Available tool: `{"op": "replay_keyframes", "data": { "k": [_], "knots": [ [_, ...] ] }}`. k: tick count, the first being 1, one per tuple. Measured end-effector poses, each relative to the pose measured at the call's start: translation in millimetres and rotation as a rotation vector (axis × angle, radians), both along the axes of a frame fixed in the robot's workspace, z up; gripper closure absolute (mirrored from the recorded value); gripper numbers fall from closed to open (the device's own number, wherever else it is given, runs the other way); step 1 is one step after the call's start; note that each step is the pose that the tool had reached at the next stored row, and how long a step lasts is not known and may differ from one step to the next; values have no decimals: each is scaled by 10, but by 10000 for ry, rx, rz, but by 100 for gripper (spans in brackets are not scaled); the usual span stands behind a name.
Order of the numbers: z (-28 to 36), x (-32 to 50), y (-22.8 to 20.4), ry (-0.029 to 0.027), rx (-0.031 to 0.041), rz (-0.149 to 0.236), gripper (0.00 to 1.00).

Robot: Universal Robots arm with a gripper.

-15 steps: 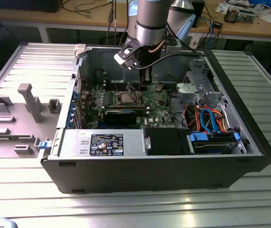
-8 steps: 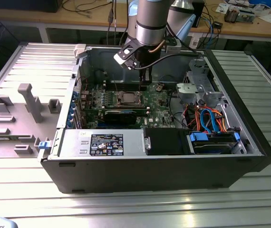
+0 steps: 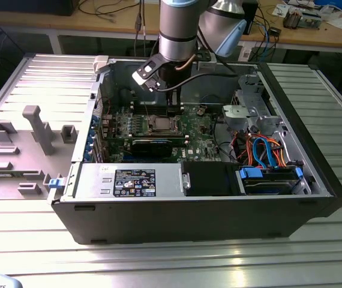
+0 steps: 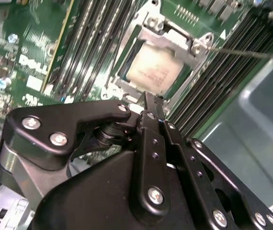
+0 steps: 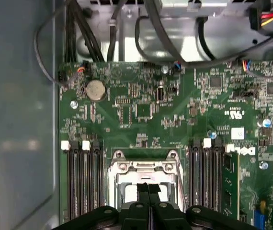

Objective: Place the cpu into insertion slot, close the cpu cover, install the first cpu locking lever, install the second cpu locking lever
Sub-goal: 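Close the cpu cover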

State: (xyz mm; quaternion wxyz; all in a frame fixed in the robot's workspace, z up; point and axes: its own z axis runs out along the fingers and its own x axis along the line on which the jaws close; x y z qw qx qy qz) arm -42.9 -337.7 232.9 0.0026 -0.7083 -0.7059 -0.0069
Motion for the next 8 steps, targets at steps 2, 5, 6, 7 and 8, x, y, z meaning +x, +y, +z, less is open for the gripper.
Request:
{"op": "replay_keyframes", "data": {
  "k": [2,5,6,7,8],
  "knots": [
    [-33,-60,-1,-1,4,18,89],
    [-78,-139,-10,-1,25,150,89],
    [-100,-164,-14,-1,31,239,89],
    [-111,-177,-17,0,33,285,89],
    [-122,-192,-18,0,35,328,89]
  ]
}}
